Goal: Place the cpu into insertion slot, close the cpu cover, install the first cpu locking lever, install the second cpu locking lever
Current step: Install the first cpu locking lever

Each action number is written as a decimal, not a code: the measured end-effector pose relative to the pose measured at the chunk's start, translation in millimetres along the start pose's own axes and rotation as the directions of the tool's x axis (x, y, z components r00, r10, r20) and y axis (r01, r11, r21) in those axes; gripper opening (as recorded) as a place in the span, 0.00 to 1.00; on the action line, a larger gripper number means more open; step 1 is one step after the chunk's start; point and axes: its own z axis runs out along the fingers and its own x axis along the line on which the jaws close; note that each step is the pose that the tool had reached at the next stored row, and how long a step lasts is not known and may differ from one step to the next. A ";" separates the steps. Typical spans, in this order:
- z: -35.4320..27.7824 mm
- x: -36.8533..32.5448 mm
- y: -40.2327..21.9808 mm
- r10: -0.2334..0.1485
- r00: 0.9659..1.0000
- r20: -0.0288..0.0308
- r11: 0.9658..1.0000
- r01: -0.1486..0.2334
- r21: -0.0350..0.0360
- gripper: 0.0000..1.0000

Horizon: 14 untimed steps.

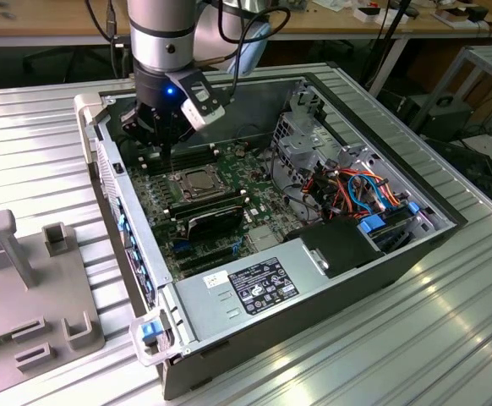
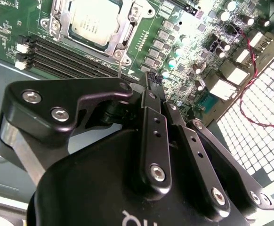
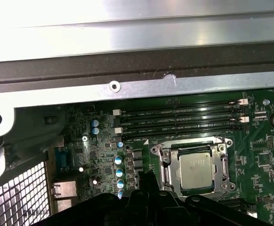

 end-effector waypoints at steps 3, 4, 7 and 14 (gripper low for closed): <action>0.1 0.1 1.6 -0.001 1.000 0.000 1.000 0.001 0.000 0.11; 0.2 0.2 2.4 -0.002 1.000 0.000 1.000 0.002 0.000 0.11; 0.4 0.4 4.5 -0.004 1.000 0.000 1.000 0.004 0.000 0.11; 0.4 0.8 9.3 -0.006 1.000 0.000 1.000 0.006 0.000 0.11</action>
